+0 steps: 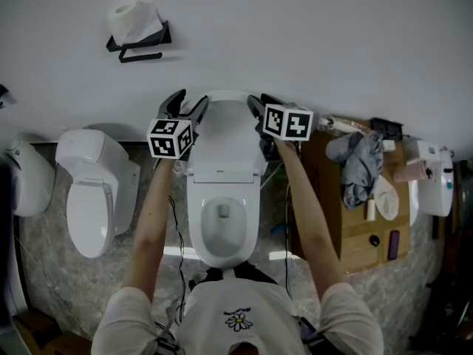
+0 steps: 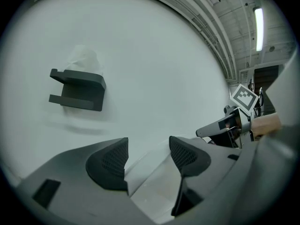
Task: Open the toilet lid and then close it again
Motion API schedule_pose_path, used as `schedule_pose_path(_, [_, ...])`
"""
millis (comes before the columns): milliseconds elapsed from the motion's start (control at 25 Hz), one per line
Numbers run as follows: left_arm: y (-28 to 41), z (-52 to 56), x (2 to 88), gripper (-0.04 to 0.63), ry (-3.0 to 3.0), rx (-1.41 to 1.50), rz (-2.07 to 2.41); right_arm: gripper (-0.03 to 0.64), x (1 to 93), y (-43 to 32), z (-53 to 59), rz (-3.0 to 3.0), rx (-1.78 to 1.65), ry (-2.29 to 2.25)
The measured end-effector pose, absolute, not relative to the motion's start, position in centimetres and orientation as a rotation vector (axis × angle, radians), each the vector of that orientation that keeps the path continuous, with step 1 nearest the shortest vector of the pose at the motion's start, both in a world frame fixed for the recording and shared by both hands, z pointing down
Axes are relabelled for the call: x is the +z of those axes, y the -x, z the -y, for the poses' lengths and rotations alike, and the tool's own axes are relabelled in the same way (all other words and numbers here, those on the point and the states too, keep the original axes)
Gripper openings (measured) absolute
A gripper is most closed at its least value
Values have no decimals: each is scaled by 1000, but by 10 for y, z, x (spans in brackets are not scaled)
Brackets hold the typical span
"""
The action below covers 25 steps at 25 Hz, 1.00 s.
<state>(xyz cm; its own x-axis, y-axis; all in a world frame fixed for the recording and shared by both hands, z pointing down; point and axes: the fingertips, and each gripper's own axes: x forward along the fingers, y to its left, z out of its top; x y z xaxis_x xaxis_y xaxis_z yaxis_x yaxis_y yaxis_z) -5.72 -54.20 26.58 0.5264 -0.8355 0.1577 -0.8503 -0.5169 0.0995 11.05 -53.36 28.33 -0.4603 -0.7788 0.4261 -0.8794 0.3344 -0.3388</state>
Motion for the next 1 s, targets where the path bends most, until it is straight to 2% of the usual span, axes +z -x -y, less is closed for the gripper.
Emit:
schedule_pose_path(600, [57,549,266,304,-2593,196,1498,189,283,-111,542,2370,755,-1526])
schedule_pose_path(840, [60,536,262,304,-2584,295,1547,189,272,-114,529,2328,546,-1551])
schedule_pose_path(1000, [72,497,236,297,-2575,136,1635,164,239,-124,493,2371,368,-1675])
